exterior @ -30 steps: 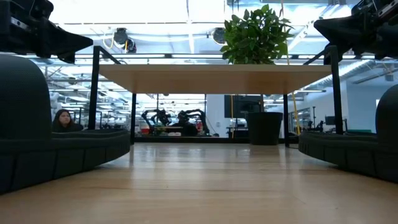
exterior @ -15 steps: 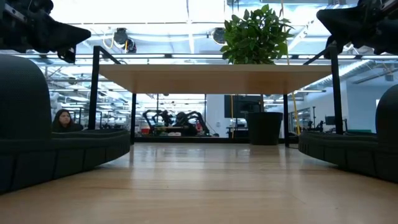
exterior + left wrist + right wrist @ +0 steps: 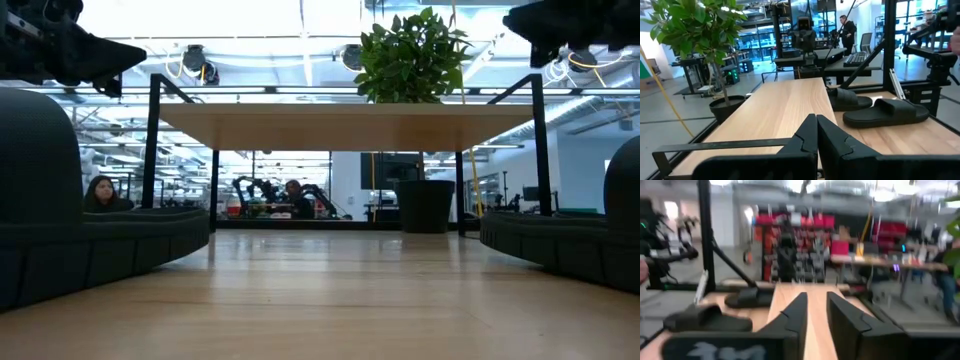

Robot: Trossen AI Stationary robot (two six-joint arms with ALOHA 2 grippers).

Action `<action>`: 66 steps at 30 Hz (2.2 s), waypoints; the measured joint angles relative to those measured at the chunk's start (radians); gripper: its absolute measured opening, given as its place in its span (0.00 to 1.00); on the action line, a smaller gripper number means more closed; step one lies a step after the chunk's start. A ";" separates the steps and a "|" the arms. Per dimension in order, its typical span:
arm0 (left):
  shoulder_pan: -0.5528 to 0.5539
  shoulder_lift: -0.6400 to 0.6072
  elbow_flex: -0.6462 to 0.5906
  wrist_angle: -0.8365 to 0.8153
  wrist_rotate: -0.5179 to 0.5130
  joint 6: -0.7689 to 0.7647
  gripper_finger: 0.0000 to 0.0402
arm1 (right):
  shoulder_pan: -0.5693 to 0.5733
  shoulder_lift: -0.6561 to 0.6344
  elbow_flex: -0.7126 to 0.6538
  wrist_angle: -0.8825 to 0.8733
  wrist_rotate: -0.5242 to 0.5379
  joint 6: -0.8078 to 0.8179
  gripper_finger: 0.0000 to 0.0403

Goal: Pick and place slides into the shelf
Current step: Put the top right black slide on the shelf

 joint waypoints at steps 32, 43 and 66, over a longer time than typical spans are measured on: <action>0.000 0.000 0.000 0.047 0.000 -0.084 0.00 | 0.000 0.668 0.693 -1.285 0.072 0.358 0.54; 0.000 0.000 0.000 0.051 0.000 -0.065 0.00 | 0.000 0.683 0.474 -1.166 -0.250 0.504 0.54; 0.000 0.000 0.000 0.035 0.000 -0.041 0.00 | -0.002 0.574 0.111 -0.717 -0.653 0.593 0.54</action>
